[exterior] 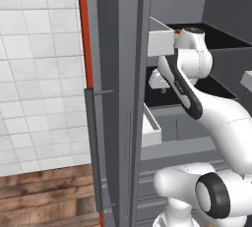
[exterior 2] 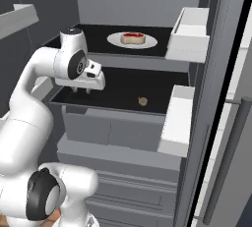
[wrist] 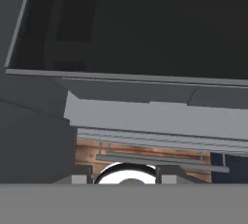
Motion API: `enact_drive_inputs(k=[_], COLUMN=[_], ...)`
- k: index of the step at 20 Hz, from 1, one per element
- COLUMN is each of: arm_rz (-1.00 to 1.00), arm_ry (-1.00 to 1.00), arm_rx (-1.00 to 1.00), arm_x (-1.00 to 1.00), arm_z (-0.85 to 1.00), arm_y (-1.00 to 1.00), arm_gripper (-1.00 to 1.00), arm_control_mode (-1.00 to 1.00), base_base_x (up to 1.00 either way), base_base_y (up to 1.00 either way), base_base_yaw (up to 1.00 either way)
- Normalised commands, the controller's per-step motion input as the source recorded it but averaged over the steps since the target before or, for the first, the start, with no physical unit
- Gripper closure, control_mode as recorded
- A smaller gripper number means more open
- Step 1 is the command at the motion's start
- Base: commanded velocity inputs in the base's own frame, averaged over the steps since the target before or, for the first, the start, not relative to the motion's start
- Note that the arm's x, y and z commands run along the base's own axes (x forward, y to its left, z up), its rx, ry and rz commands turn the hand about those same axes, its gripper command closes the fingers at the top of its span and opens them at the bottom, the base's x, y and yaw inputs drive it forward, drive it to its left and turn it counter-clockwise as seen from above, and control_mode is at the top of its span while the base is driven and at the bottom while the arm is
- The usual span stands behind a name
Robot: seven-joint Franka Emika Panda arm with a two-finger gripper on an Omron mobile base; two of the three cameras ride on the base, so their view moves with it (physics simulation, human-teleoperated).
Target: Retrieve the steak from the fridge and place it on the cutting board.
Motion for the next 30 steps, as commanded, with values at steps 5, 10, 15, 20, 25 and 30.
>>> enact_drive_inputs(k=[5,10,15,20,25,30], arm_rz=[-0.09,-0.38,-0.41,-0.27,0.0,0.03], arm_ry=[0.0,-0.15,-0.17,-0.26,-0.37,-0.17], arm_rx=[0.0,-0.03,0.0,-0.01,-0.06,-0.02], arm_x=[-0.09,-0.06,-0.01,-0.02,-0.12,-0.05], arm_z=[0.0,0.18,0.54,0.56,0.51,0.46], arm_y=[-0.06,-0.37,-0.45,-0.35,-0.02,0.0], arm_gripper=[-1.0,-1.0,-1.0,-1.0,-1.0,-1.0], arm_control_mode=[-1.0,-1.0,-1.0,-1.0,-1.0,-1.0], base_base_x=[0.0,0.0,0.0,0.0,0.0,0.0], base_base_y=[0.0,0.0,0.0,0.0,0.0,0.0], base_base_yaw=[0.0,0.0,0.0,0.0,0.0,0.0])
